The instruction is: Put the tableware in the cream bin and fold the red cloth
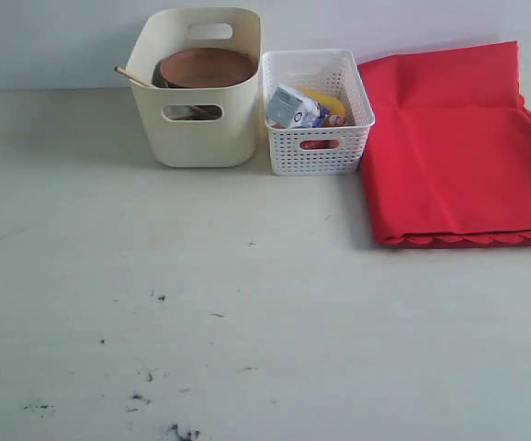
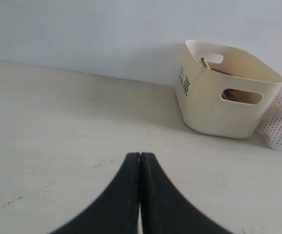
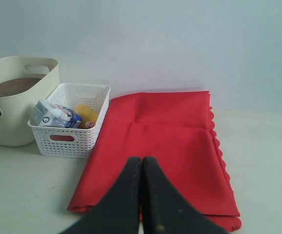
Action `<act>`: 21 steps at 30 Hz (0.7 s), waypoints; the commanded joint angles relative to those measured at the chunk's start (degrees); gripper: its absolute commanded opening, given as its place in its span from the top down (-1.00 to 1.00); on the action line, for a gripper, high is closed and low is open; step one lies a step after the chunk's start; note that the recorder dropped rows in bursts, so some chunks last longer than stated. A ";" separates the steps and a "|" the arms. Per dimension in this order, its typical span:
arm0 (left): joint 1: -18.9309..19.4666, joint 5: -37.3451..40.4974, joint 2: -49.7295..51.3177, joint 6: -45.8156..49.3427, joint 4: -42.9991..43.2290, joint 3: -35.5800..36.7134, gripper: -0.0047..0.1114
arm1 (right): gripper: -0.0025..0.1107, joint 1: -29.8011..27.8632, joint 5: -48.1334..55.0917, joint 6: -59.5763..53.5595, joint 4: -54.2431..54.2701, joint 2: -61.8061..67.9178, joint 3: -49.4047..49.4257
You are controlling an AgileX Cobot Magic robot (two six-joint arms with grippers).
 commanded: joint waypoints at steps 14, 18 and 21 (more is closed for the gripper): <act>0.19 5.07 -0.38 -0.60 0.36 0.15 0.92 | 0.96 -0.05 -0.61 -0.06 -0.11 -0.22 0.21; 0.19 5.07 -0.38 -0.60 0.36 0.15 0.92 | 0.96 -0.05 -0.61 -0.06 -0.11 -0.22 0.21; 0.19 5.07 -0.38 -0.60 0.36 0.15 0.92 | 0.96 -0.05 -0.61 -0.06 -0.11 -0.22 0.21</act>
